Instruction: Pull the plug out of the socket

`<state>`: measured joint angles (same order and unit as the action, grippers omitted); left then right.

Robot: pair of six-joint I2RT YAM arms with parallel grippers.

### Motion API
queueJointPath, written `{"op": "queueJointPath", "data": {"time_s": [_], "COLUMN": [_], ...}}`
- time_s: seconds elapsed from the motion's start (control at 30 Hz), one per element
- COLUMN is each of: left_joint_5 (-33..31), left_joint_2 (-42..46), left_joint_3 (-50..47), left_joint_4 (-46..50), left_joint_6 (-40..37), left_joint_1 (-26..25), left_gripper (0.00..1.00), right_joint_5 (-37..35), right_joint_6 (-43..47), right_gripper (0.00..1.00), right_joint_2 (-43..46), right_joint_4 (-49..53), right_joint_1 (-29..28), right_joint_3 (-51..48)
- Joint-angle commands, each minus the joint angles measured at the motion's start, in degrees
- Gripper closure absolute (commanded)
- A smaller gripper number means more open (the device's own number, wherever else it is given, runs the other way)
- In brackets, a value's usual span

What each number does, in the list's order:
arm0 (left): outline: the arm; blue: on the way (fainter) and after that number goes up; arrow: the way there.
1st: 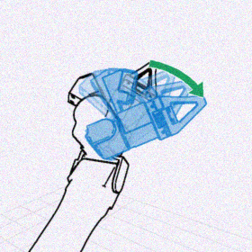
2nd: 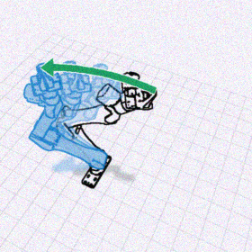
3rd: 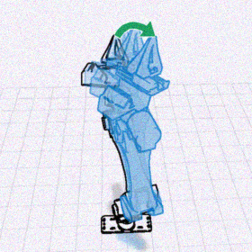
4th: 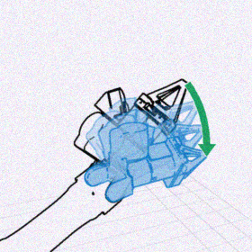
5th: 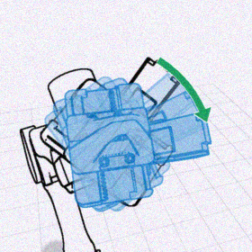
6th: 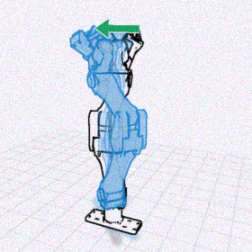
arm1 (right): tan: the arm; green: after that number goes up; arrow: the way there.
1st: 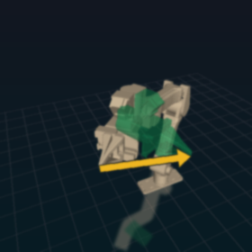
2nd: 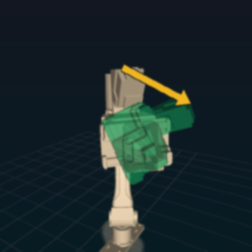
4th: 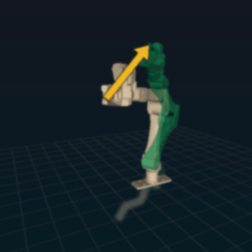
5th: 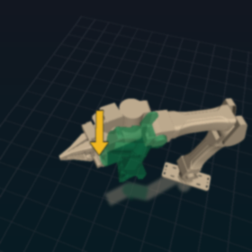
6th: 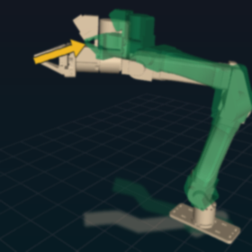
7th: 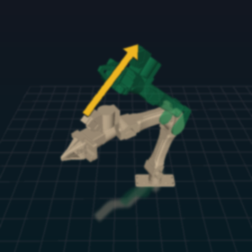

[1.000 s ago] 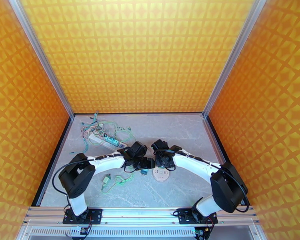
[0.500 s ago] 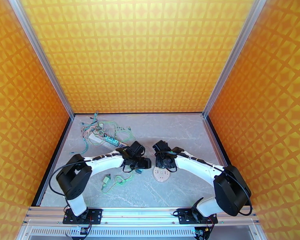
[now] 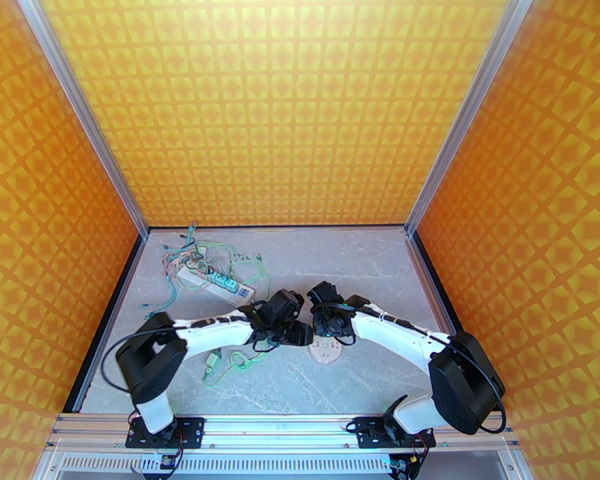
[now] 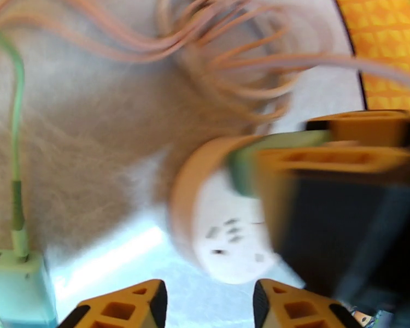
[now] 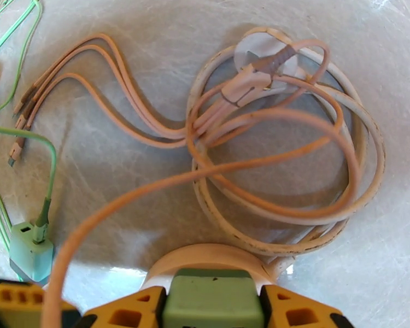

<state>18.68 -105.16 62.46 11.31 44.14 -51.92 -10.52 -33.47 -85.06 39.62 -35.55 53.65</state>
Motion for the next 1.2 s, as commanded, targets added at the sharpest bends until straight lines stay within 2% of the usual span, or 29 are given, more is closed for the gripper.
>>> {"op": "queueJointPath", "data": {"time_s": [0.0,0.2,0.37,0.53,0.7,0.8,1.17], "left_joint_5": [2.00,3.42,3.32,-0.67,-4.06,-4.09,-4.66], "left_joint_2": [-2.68,-5.18,-2.87,2.12,5.49,3.47,-5.37], "left_joint_3": [-0.86,-0.88,-3.68,-5.87,-9.43,-9.20,-7.73], "left_joint_4": [-2.17,-4.63,-7.72,-9.59,-14.73,-15.89,-20.85], "left_joint_6": [1.94,3.49,6.31,8.71,13.63,15.18,22.56], "left_joint_1": [-0.64,-1.42,-1.18,-1.13,-1.12,-1.12,-1.25], "left_gripper": [0.52,0.52,0.50,0.46,0.36,0.33,0.36], "right_joint_5": [0.78,1.14,-1.61,-4.44,-6.08,-5.27,-2.71], "right_joint_6": [1.35,-0.39,-5.23,-13.45,-19.76,-20.86,-24.70], "right_gripper": [0.61,0.61,0.61,0.62,0.63,0.63,0.62], "right_joint_2": [0.75,1.04,1.44,1.95,1.96,0.30,-4.34], "right_joint_4": [-2.70,-3.27,-1.68,1.16,0.78,0.17,-0.59], "right_joint_1": [-0.57,-0.57,-0.57,-0.57,-0.51,-0.50,-0.56], "right_joint_3": [0.49,-0.29,0.17,3.05,5.14,6.07,6.14]}}
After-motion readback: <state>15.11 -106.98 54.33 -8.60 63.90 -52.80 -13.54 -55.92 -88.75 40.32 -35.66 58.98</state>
